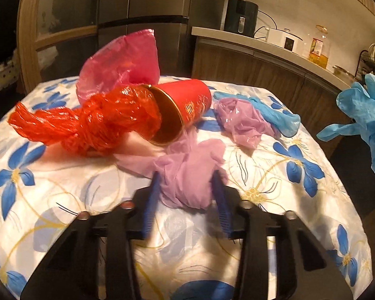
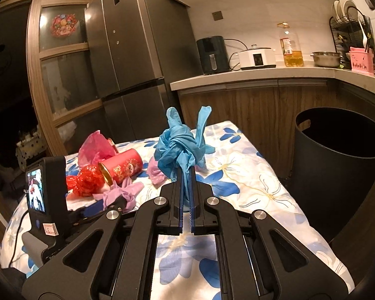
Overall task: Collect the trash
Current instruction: 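Grasp the pink glove with the left tool while right tool holds the blue glove, then carry the pink and blue gloves with both tools over the black bin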
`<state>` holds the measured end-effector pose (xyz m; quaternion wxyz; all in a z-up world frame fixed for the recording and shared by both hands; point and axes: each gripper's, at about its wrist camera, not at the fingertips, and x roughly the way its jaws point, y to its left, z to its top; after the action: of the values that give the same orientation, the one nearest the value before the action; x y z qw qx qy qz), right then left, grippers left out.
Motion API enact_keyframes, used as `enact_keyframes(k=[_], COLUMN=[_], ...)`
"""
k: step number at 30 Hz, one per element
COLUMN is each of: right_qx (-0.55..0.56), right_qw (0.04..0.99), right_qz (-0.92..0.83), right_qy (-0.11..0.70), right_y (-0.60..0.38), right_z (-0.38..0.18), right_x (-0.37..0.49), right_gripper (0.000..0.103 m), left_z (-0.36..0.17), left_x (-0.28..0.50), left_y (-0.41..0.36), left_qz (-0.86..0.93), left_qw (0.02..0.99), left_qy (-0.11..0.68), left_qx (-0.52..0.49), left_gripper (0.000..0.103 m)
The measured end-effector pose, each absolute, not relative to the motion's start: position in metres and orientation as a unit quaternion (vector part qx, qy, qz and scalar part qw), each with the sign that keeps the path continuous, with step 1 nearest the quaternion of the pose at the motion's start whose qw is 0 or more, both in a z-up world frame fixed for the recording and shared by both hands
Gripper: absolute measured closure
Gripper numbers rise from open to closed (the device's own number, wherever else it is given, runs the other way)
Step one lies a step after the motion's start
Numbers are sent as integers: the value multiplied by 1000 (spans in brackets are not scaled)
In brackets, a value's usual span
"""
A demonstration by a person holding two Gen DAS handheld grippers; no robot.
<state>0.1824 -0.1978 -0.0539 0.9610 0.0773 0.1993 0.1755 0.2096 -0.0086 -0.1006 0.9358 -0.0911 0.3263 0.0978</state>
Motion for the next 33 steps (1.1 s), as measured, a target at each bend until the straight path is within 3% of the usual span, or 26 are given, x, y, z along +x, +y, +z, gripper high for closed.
enact_keyframes(k=[4,7,20,33], right_qx=[78,78,85,87], right_qw=[963,964,969,979], right_qz=[172,168,151,113], right_qy=[193,191,174,142], right_y=[-203,-208,-231,-271], right_z=[-50,-48,-39,-20], right_x=[177,172,150,138], right_gripper=[99,99,99,99], left_z=[-101,-99,-69,-13], left_x=[205,200,160,153], left_y=[-10,-8,-23,-96], left_qz=[89,87,69,6], left_qw=[938,938,953,973], left_qy=[322,317,276,222], left_qx=[-95,-108,-105,-56], left_gripper=[88,92,94,95])
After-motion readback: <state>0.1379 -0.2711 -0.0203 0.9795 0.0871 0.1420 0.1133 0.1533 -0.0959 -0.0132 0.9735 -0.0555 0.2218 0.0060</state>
